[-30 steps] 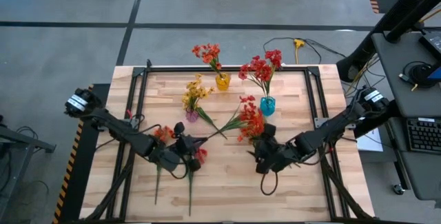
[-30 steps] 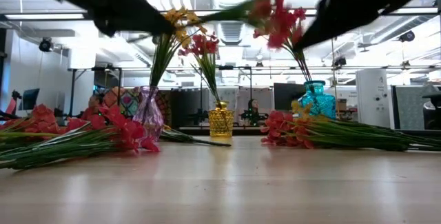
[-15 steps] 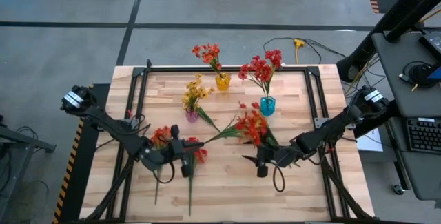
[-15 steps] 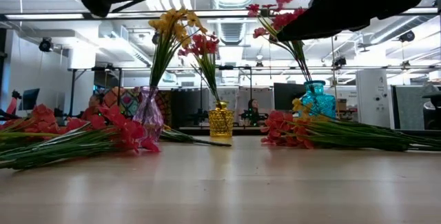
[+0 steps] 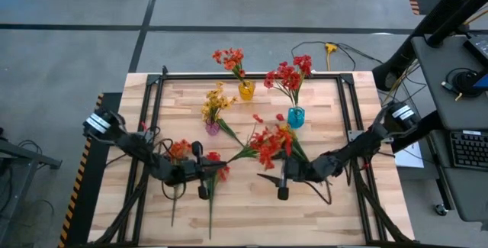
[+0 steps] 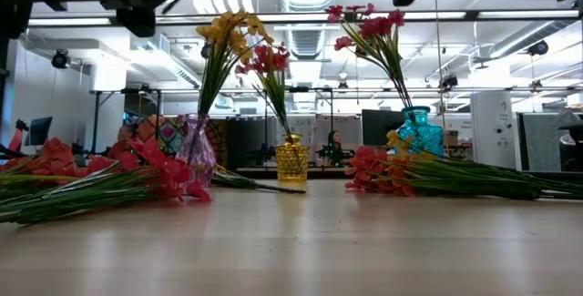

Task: Sort flowers into vase by color
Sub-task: Put the top red flower into the blue vase

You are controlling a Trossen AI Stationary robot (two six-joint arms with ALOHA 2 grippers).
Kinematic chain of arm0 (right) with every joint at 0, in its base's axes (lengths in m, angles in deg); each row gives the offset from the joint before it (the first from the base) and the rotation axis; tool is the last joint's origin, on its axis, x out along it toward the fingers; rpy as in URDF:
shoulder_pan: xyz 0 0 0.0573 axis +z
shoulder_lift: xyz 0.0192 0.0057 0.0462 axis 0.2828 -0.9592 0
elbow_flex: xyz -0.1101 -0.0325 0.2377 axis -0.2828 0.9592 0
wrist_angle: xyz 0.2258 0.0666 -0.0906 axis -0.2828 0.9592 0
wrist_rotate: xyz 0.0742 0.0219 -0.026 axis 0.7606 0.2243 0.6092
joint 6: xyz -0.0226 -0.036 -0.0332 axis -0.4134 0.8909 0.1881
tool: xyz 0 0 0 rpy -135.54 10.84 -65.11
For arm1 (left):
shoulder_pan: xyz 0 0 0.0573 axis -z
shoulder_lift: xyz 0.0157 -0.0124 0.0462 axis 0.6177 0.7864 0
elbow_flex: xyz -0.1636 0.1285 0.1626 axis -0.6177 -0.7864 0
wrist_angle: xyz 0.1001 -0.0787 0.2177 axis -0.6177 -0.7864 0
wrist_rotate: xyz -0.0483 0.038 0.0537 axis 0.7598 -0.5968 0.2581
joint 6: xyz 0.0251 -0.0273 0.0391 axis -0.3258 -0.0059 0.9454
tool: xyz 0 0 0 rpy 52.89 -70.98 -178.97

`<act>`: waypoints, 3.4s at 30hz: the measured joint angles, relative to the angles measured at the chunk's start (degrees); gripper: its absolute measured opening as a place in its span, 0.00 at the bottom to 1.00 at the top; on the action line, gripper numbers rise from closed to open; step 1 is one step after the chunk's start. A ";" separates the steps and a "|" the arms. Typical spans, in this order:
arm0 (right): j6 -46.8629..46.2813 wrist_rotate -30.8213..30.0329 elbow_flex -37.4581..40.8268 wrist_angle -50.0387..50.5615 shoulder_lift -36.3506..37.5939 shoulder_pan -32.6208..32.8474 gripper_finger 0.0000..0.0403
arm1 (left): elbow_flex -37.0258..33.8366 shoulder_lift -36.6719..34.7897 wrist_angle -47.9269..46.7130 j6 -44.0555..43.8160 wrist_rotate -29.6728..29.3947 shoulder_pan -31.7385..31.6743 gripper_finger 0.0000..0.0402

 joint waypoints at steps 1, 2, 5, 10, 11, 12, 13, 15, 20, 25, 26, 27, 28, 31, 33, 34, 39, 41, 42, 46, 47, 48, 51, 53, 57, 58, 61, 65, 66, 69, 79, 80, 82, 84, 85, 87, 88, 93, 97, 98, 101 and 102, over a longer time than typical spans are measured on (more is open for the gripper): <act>0.75 0.60 0.00 -3.60 -1.01 -0.27 0.56 | 0.54 1.09 0.57 0.39 -0.06 -0.02 0.00; 0.99 0.70 0.00 -6.54 -1.79 -0.57 0.56 | 1.30 2.29 1.26 1.25 -0.05 -0.04 0.00; 0.52 0.86 0.00 -11.10 -3.27 -1.86 0.58 | 3.06 4.94 4.54 4.13 -0.09 -0.02 0.00; -6.20 7.72 0.00 -11.08 -3.41 -4.58 0.65 | 5.93 8.34 6.08 6.12 -0.42 -0.54 0.00; -7.09 10.11 -0.01 -10.91 -3.41 -5.07 0.67 | 6.42 9.02 6.10 6.10 -0.44 -0.72 0.00; -7.94 11.85 -0.24 -10.69 -3.41 -5.45 0.68 | 6.89 9.58 6.04 6.10 -0.50 -0.87 0.00; -8.14 12.66 -0.60 -10.54 -3.41 -5.60 0.69 | 7.26 10.06 6.02 6.08 -0.48 -1.05 0.00; -8.11 12.86 -1.43 -9.87 -3.41 -5.69 0.71 | 7.97 10.61 6.06 6.08 -0.50 -1.26 0.00; -5.33 12.88 -3.19 -8.60 -3.41 -5.69 0.72 | 9.05 11.48 6.06 5.68 -0.52 -1.93 0.00; -2.97 12.86 -4.61 -7.05 -3.41 -5.69 0.67 | 10.99 12.97 5.95 5.23 -0.53 -2.88 0.00; -2.53 12.86 -4.92 -6.90 -3.41 -5.69 0.66 | 11.40 13.26 6.00 5.25 -0.52 -2.95 0.00; -2.08 12.86 -5.09 -6.71 -3.41 -5.69 0.64 | 11.59 13.38 5.88 5.29 -0.56 -3.04 0.00; -1.85 12.86 -5.09 -6.60 -3.41 -5.69 0.62 | 11.85 13.47 5.54 5.29 -0.61 -3.15 0.00; -1.71 12.44 -5.11 -6.51 -3.41 -5.69 0.54 | 12.09 13.52 5.15 5.31 -0.61 -3.19 0.00; -1.97 12.40 -5.11 -6.52 -3.41 -5.79 0.48 | 11.98 13.52 5.23 5.01 -0.63 -3.19 0.02; -2.12 12.38 -5.11 -6.52 -3.41 -5.80 0.44 | 11.98 13.52 5.21 4.52 -0.77 -3.19 0.03; -3.00 12.40 -5.14 -6.52 -3.41 -5.82 0.26 | 11.80 13.52 5.21 3.56 -3.09 -3.19 0.12; -2.97 12.40 -5.14 -6.47 -3.41 -5.82 0.19 | 11.49 13.45 5.19 2.43 -3.08 -3.19 0.17; -2.96 12.40 -5.14 -6.33 -3.41 -5.82 0.16 | 11.31 13.44 5.20 1.63 -3.08 -3.19 0.20; -2.99 12.40 -5.16 -6.15 -3.41 -5.82 0.06 | 10.78 13.32 5.23 -0.20 -3.10 -3.11 0.34; -2.99 12.40 -5.16 -6.16 -3.41 -5.82 0.05 | 10.76 13.32 5.19 -0.28 -3.08 -3.00 0.37; -2.98 12.40 -5.16 -6.15 -3.41 -5.82 0.04 | 10.70 13.30 5.19 -0.25 -3.08 -2.92 0.41; -3.01 12.40 -5.16 -4.63 -2.85 -5.80 0.05 | 10.20 13.04 5.14 0.90 -3.10 -2.28 0.49; -3.67 12.27 -5.16 -1.73 -1.50 -5.82 0.06 | 9.45 12.41 5.12 1.11 -3.09 -1.69 0.53; -6.74 8.49 -5.22 8.34 2.97 -5.80 0.07 | 6.96 10.13 5.23 -0.47 -3.17 -0.81 0.56; -7.81 7.23 -5.22 11.71 4.36 -5.82 0.07 | 6.29 9.61 5.14 -0.86 -3.17 -0.64 0.56; -11.92 4.42 -5.22 22.49 9.43 -5.82 0.07 | 4.19 7.93 4.67 -2.38 -3.10 -0.42 0.56; -18.60 1.31 -5.22 37.37 16.70 -5.82 0.07 | 1.50 6.21 3.53 -4.89 -3.09 -0.17 0.55; -20.18 0.51 -5.21 41.10 18.46 -5.82 0.07 | 1.06 5.98 3.53 -5.52 -3.06 -0.05 0.54; -24.56 -1.90 -5.20 50.59 23.85 -5.80 0.07 | 0.24 5.80 3.58 -6.62 -3.05 0.28 0.54; -31.58 -10.53 -5.38 68.81 36.60 -5.69 0.07 | -0.13 5.82 0.85 -7.14 -3.06 1.31 0.53; -31.60 -13.16 -5.60 70.87 37.11 -5.69 0.07 | -0.13 5.82 0.14 -7.54 -3.06 1.31 0.53; -32.21 -18.49 -6.19 73.68 37.81 -5.69 0.07 | -0.10 5.82 -1.16 -8.28 -3.21 1.31 0.53; -33.33 -23.39 -6.91 76.36 38.24 -5.71 0.07 | -0.02 5.82 -1.65 -8.95 -3.34 1.31 0.53; -33.47 -25.51 -7.52 77.17 38.30 -5.71 0.07 | -0.02 5.82 -1.87 -9.11 -3.34 1.31 0.53; -33.44 -29.13 -8.87 79.22 38.30 -5.86 0.07 | -0.04 5.82 -2.13 -9.27 -3.47 1.31 0.53; -33.20 -30.44 -9.61 80.07 38.30 -6.07 0.07 | -0.04 5.84 -2.24 -9.38 -3.48 1.31 0.53; -33.10 -32.14 -12.51 83.01 38.30 -8.82 0.07 | -0.04 5.85 -2.62 -9.40 -3.50 1.31 0.53; -33.08 -30.75 -13.68 87.17 38.41 -11.63 0.07 | -0.04 5.87 -2.70 -9.40 -3.50 1.31 0.53; -33.08 -29.35 -13.68 87.77 38.43 -12.37 0.07 | -0.04 5.87 -2.70 -9.40 -3.50 1.31 0.53; -31.97 -23.04 -13.60 89.14 38.77 -14.65 0.07 | -0.04 5.87 -2.72 -9.42 -3.50 1.31 0.53; -31.30 -20.68 -13.57 89.24 38.78 -15.45 0.07 | -0.04 5.87 -2.73 -9.42 -3.50 1.31 0.53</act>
